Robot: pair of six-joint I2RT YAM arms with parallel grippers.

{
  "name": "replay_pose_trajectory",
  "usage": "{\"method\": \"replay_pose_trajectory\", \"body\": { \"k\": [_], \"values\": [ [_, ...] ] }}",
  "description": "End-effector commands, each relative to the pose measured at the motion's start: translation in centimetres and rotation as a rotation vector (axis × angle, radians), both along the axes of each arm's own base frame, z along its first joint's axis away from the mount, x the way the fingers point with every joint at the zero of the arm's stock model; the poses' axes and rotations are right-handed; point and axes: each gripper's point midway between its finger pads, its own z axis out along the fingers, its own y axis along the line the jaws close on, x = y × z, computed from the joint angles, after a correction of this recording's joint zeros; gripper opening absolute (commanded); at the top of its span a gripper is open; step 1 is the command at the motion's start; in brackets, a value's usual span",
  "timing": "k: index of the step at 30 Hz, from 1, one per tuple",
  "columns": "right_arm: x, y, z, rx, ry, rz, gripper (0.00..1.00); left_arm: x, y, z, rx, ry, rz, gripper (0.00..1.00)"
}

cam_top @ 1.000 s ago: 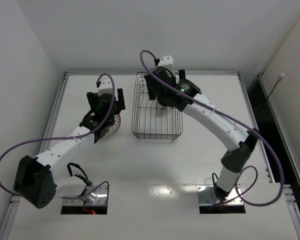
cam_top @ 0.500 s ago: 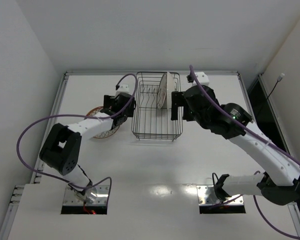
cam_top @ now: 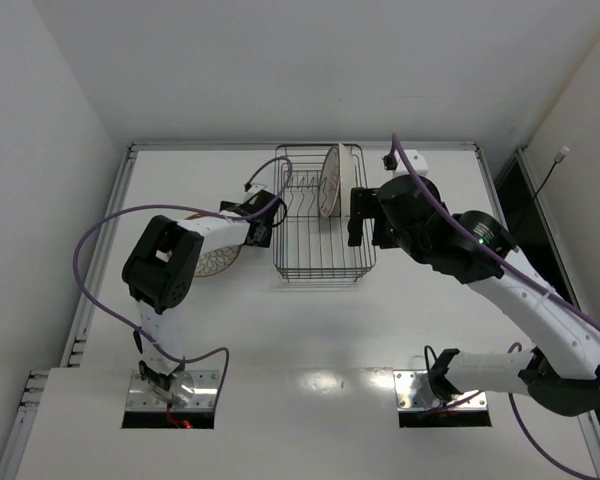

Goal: Load the plates into the dish rack

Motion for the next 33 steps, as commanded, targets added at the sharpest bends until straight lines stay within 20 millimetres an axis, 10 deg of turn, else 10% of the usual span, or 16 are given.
{"method": "replay_pose_trajectory", "body": {
  "k": [1,33],
  "values": [
    [-0.5,-0.5,1.2,0.037,-0.020,-0.011,1.00,0.5,-1.6,0.2,-0.035,0.011,-0.017,1.00],
    [-0.8,-2.3,4.6,0.028,-0.045,-0.062,1.00,-0.7,5.4,-4.3,0.096,0.126,0.213,0.84]
  ]
}}
